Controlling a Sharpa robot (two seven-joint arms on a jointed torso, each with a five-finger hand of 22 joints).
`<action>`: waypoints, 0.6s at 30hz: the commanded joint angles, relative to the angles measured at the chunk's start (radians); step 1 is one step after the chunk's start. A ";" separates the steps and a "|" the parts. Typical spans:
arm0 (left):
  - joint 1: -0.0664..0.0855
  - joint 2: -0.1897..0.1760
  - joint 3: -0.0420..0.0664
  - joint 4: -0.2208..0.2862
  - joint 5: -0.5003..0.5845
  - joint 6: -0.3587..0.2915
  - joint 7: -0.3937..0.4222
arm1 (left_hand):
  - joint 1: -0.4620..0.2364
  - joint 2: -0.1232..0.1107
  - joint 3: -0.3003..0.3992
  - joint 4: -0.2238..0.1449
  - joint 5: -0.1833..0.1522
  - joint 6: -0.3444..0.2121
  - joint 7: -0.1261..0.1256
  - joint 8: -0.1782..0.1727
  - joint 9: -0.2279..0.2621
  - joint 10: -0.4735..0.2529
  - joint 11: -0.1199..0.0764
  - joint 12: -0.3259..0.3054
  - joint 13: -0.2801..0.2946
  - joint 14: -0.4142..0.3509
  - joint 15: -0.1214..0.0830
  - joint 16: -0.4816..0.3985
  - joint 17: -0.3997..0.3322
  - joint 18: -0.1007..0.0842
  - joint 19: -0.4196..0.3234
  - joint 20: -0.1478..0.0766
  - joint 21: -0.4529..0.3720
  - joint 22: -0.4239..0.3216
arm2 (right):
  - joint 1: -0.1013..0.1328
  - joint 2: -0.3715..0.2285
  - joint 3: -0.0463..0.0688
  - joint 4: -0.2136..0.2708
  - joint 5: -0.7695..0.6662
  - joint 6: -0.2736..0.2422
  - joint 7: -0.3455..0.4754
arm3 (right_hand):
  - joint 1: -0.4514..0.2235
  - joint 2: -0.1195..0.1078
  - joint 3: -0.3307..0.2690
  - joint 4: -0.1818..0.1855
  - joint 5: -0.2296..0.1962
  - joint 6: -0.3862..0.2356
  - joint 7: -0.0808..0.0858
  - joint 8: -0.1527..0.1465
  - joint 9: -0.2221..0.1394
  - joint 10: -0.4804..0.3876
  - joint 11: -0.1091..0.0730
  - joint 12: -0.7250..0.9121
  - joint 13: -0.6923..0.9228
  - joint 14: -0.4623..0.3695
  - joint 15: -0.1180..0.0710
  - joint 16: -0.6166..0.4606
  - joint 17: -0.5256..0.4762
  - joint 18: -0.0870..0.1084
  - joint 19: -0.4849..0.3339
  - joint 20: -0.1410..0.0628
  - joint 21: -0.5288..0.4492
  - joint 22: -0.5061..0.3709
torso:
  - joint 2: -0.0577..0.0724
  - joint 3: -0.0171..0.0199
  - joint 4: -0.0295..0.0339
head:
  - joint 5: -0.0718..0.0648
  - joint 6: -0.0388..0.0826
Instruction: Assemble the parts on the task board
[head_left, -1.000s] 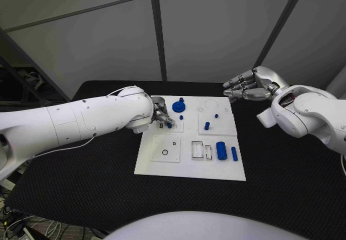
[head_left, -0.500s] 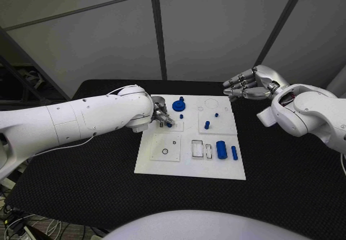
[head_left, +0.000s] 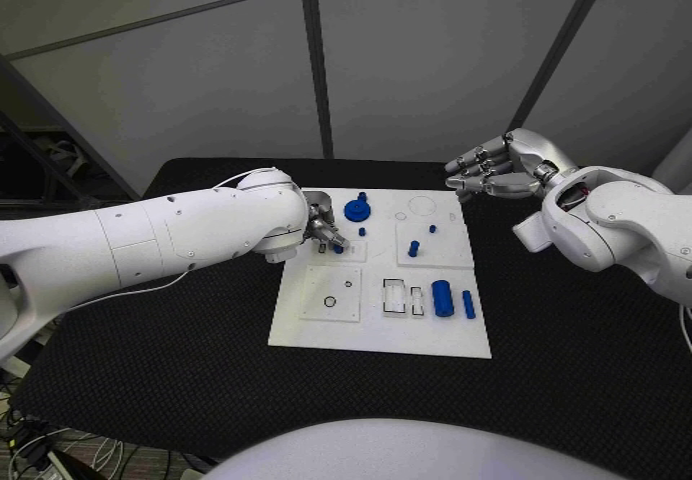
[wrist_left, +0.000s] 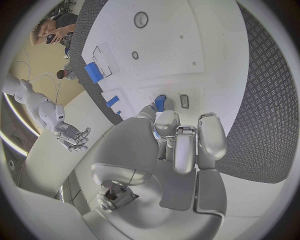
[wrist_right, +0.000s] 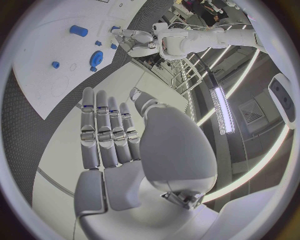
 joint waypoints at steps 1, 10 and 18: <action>-0.001 0.007 -0.001 -0.006 -0.009 0.015 -0.005 | -0.012 0.001 0.216 -0.207 0.004 0.009 0.002 -0.006 0.002 0.018 0.001 -0.001 0.003 0.087 -0.007 0.006 0.178 -0.057 0.004 0.003 0.003 0.002 | 0.002 0.001 0.001 0.001 -0.001 0.006 0.010 | -0.011 0.002 -0.005 0.003 0.005 -0.008 0.002 -0.002 -0.001 -0.005 0.001 -0.002 -0.001 -0.001 0.007 -0.004 -0.002 0.007 0.002 0.006 -0.005 -0.001 | 0.000 0.0001 0.0000 | -0.001 -0.001; -0.003 0.023 -0.001 -0.023 -0.009 0.040 -0.008 | -0.050 -0.001 0.227 -0.204 -0.010 0.016 0.000 -0.010 0.015 0.023 0.000 -0.005 0.009 0.087 -0.007 0.007 0.179 -0.057 0.004 0.003 0.003 0.005 | 0.002 0.000 0.001 0.002 -0.001 0.008 0.008 | -0.012 0.003 -0.005 0.003 0.005 -0.008 0.002 -0.002 -0.001 -0.005 0.001 -0.002 -0.002 -0.001 0.007 -0.004 -0.002 0.008 0.002 0.006 -0.005 -0.002 | 0.000 0.0002 -0.0002 | -0.005 -0.004; -0.004 0.031 -0.001 -0.034 -0.009 0.063 -0.016 | -0.105 -0.029 0.209 -0.186 -0.040 0.033 -0.010 -0.015 0.028 0.029 -0.005 -0.012 0.014 0.088 -0.015 0.010 0.182 -0.057 0.005 -0.002 0.004 0.010 | 0.002 -0.001 0.001 0.002 -0.001 0.009 0.008 | -0.012 0.003 -0.005 0.003 0.005 -0.008 0.002 -0.002 -0.001 -0.005 0.001 -0.002 -0.002 -0.001 0.007 -0.004 -0.002 0.008 0.002 0.006 -0.005 -0.002 | -0.001 0.0002 0.0000 | -0.007 -0.008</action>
